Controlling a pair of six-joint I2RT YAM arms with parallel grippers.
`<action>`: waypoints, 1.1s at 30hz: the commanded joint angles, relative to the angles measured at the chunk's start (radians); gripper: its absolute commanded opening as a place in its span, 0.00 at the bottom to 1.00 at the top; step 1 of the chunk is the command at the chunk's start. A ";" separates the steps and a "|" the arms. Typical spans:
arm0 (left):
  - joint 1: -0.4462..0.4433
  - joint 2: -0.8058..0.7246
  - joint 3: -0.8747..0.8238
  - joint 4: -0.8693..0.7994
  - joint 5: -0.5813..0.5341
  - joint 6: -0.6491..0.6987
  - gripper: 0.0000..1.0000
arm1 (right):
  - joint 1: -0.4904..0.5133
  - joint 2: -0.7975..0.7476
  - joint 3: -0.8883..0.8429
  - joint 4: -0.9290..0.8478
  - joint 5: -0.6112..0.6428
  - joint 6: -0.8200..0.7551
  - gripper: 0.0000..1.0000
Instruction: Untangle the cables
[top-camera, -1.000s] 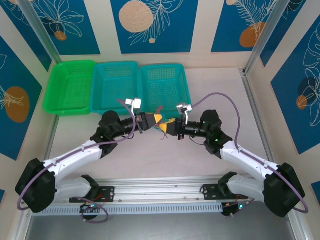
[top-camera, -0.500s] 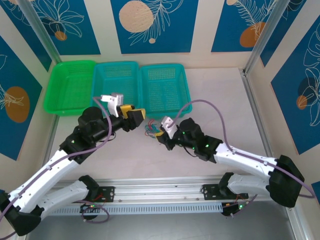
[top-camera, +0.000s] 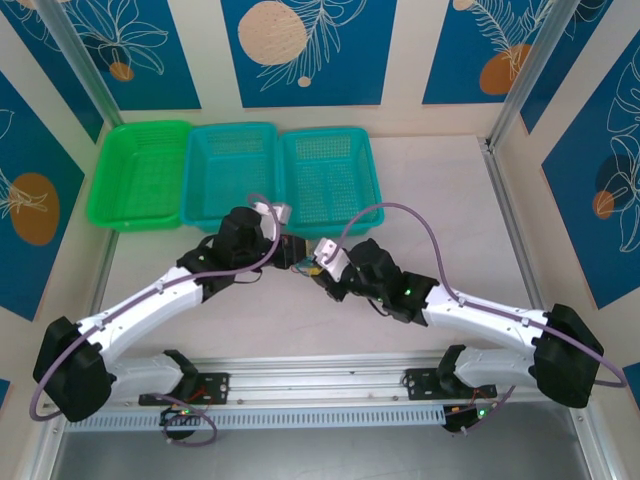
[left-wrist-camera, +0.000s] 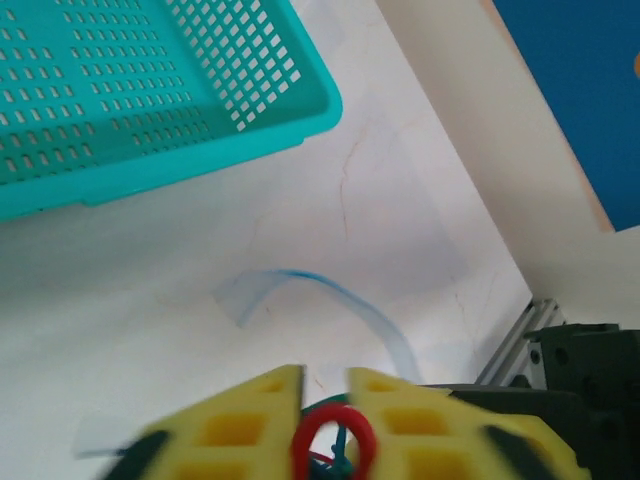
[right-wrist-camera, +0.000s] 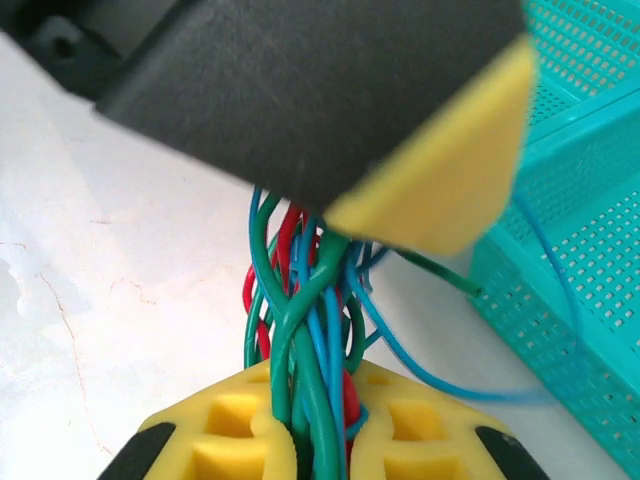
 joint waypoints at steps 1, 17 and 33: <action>0.009 -0.038 -0.035 0.030 -0.036 -0.040 0.00 | -0.017 -0.035 -0.002 0.053 0.029 0.022 0.00; 0.104 -0.073 -0.401 0.319 0.033 -0.089 0.00 | -0.065 -0.121 -0.256 0.087 -0.140 0.298 0.10; 0.079 -0.212 -0.474 0.114 -0.309 -0.012 0.70 | -0.069 0.181 -0.118 -0.031 -0.206 0.419 0.03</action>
